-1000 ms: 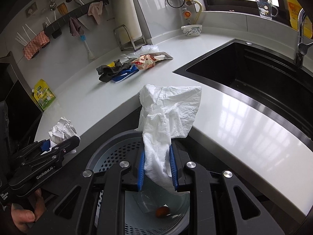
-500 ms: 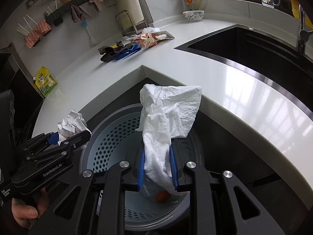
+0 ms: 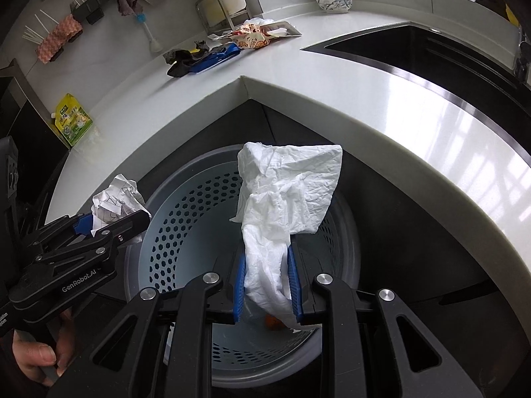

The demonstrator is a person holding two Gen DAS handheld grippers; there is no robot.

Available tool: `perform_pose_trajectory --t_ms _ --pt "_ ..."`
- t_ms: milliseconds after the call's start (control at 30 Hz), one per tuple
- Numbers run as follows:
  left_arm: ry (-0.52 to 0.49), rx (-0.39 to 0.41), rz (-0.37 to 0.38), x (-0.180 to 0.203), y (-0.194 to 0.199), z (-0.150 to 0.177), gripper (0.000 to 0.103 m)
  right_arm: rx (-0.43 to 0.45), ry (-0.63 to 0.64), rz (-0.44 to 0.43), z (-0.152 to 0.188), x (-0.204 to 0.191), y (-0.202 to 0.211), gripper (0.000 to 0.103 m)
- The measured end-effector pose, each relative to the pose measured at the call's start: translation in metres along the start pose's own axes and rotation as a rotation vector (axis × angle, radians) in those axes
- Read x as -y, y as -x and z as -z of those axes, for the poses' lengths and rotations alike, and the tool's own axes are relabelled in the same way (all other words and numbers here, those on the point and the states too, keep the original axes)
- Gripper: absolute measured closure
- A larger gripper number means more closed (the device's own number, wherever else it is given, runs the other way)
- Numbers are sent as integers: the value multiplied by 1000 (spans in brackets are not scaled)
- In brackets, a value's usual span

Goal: Collect trash
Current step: 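Carry the white bag and crumpled paper over the gray basket, then open both grippers to drop the bag and paper into the basket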

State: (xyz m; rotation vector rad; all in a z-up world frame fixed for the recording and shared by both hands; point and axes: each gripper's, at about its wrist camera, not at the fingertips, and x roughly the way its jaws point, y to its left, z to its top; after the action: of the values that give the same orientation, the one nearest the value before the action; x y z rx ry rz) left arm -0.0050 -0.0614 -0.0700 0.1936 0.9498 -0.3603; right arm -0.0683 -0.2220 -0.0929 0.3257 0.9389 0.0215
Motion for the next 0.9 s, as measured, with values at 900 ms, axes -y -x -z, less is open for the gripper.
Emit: perform_pose_trajectory --t_ms 900 --pt "36 -2 -34 -12 0 1 28 58 -29 27 -3 8 14 49"
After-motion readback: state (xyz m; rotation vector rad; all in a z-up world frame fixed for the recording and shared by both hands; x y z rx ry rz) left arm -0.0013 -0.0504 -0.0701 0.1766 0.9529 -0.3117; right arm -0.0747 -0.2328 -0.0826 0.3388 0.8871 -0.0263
